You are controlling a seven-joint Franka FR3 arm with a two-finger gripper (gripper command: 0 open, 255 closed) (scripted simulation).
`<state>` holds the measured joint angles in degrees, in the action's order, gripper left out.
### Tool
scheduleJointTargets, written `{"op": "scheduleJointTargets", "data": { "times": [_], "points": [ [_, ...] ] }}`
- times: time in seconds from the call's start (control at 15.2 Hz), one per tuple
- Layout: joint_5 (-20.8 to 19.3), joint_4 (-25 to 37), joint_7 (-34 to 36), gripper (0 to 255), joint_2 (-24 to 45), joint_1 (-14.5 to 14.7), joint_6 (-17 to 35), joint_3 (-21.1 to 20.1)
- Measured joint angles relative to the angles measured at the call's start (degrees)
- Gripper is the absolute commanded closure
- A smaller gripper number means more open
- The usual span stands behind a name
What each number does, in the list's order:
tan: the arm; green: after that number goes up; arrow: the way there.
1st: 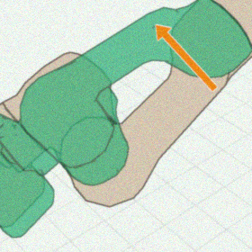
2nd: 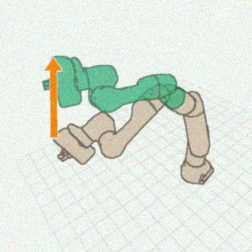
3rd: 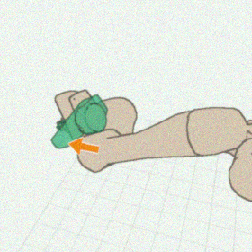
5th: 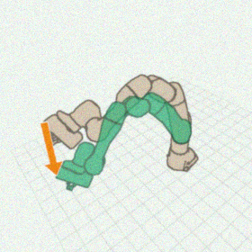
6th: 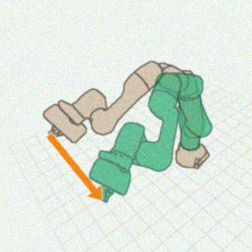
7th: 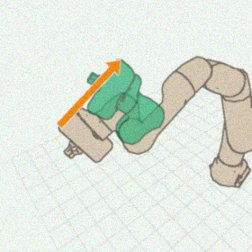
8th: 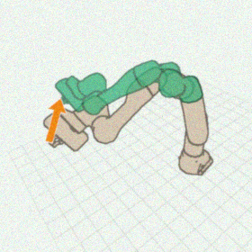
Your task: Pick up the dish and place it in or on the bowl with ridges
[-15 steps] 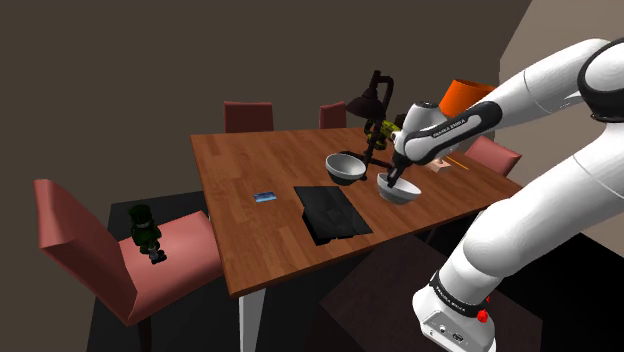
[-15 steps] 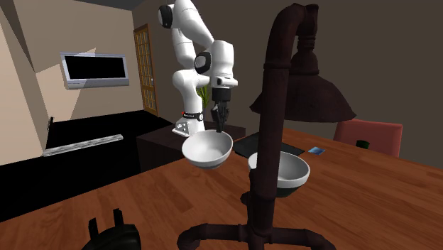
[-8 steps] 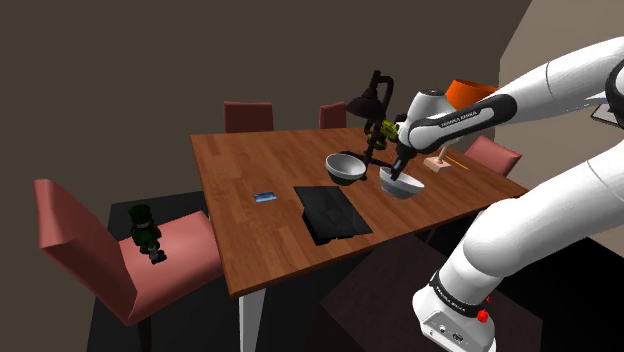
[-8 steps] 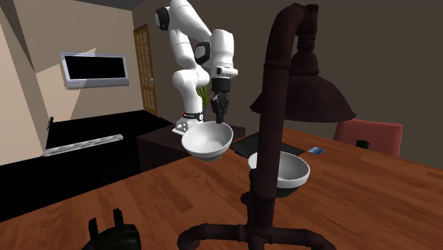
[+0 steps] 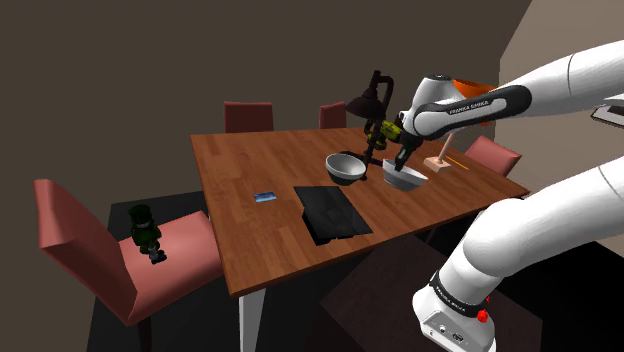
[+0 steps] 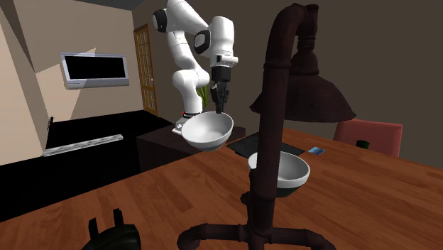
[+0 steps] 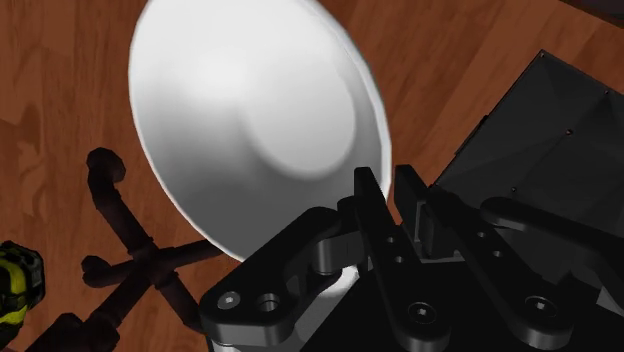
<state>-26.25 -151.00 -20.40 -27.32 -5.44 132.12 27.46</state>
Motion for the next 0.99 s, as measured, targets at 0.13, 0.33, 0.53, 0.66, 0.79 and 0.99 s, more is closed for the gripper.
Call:
{"op": "scheduleJointTargets", "data": {
  "times": [0.13, 0.33, 0.53, 0.66, 0.79, 0.99],
  "points": [
    [0.37, 0.97, -0.32, 255, -0.85, 0.08, -1.78, -0.35],
    [1.07, 2.50, -0.35, 255, -0.79, 0.58, -3.30, -0.80],
    [3.63, 7.23, 0.67, 255, 3.56, 3.10, -4.04, -1.77],
    [5.53, 11.10, 0.94, 255, 6.91, 4.71, -4.76, -2.20],
    [7.48, 15.15, 0.88, 255, 10.84, 6.12, -5.07, -2.32],
    [10.62, 21.45, 1.08, 255, 17.15, 8.10, -5.53, -2.81]
  ]
}}
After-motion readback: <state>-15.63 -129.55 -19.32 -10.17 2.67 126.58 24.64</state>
